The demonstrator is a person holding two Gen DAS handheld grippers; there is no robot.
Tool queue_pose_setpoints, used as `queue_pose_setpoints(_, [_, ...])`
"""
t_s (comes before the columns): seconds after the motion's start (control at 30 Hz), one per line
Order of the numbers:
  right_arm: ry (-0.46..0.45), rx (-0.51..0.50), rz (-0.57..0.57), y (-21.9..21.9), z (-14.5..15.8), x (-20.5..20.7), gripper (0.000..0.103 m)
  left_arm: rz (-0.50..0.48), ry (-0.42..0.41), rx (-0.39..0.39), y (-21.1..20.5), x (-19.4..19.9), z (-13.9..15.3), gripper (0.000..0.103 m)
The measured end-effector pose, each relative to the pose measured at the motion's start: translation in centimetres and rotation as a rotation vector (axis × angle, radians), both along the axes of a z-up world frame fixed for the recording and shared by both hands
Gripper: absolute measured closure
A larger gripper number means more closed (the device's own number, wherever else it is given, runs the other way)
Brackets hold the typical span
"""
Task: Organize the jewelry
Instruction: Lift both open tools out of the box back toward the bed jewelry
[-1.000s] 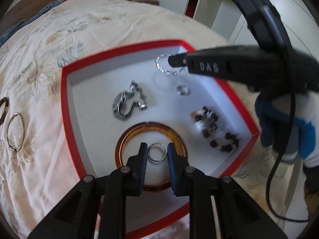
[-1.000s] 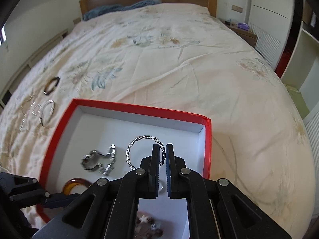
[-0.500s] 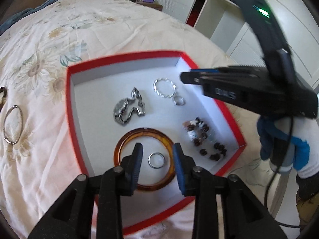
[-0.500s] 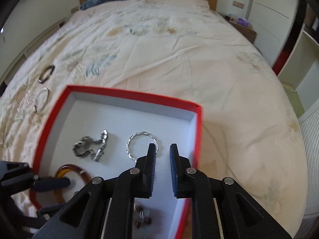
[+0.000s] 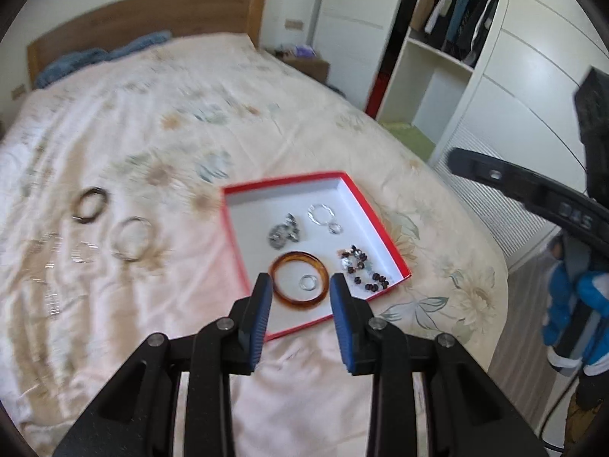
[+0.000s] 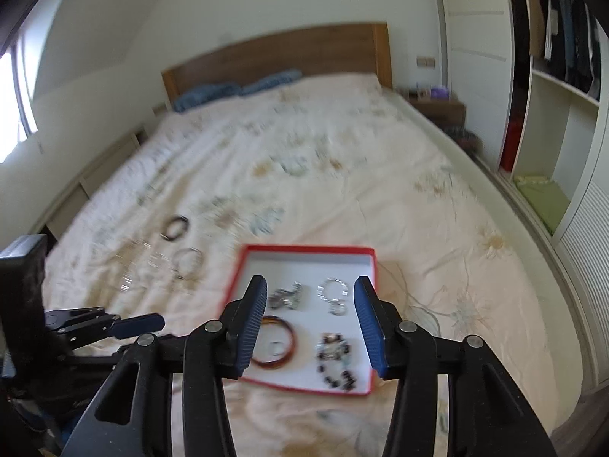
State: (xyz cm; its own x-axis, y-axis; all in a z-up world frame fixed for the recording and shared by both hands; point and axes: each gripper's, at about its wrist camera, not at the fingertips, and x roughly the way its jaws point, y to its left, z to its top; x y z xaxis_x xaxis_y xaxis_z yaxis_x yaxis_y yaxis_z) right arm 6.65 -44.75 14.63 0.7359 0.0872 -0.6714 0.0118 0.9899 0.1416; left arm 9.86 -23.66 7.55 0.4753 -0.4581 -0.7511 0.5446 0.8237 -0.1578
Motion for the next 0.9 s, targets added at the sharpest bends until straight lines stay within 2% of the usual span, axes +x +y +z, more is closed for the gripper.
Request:
queue_pose_setpoints(0.13, [-0.083, 0.004, 0.003, 2.5, 4.1, -3.8, 0.050, 0.050, -0.084, 0.012, 4.0, -2.9, 3.8, 0.073])
queue_pose_setpoints(0.37, [-0.213, 0.040, 0.043, 8.0, 9.6, -10.6, 0.047, 0.171, -0.217, 0.013, 13.5, -8.0, 10.1, 0.069])
queue_pose_setpoints(0.57, [-0.283, 0.024, 0.112, 12.6, 12.6, -14.5, 0.046, 0.298, -0.323, 0.010, 21.0, -12.3, 14.6, 0.063])
queue_pose_setpoints(0.77, [-0.352, 0.042, 0.189, 15.9, 14.8, -17.1, 0.043, 0.408, -0.428, -0.010, 25.4, -15.5, 17.9, 0.060])
queue_pose_setpoints(0.9, [-0.381, 0.049, 0.219, 16.9, 15.6, -17.9, 0.042, 0.448, -0.457, -0.039, 27.2, -16.8, 19.1, 0.060])
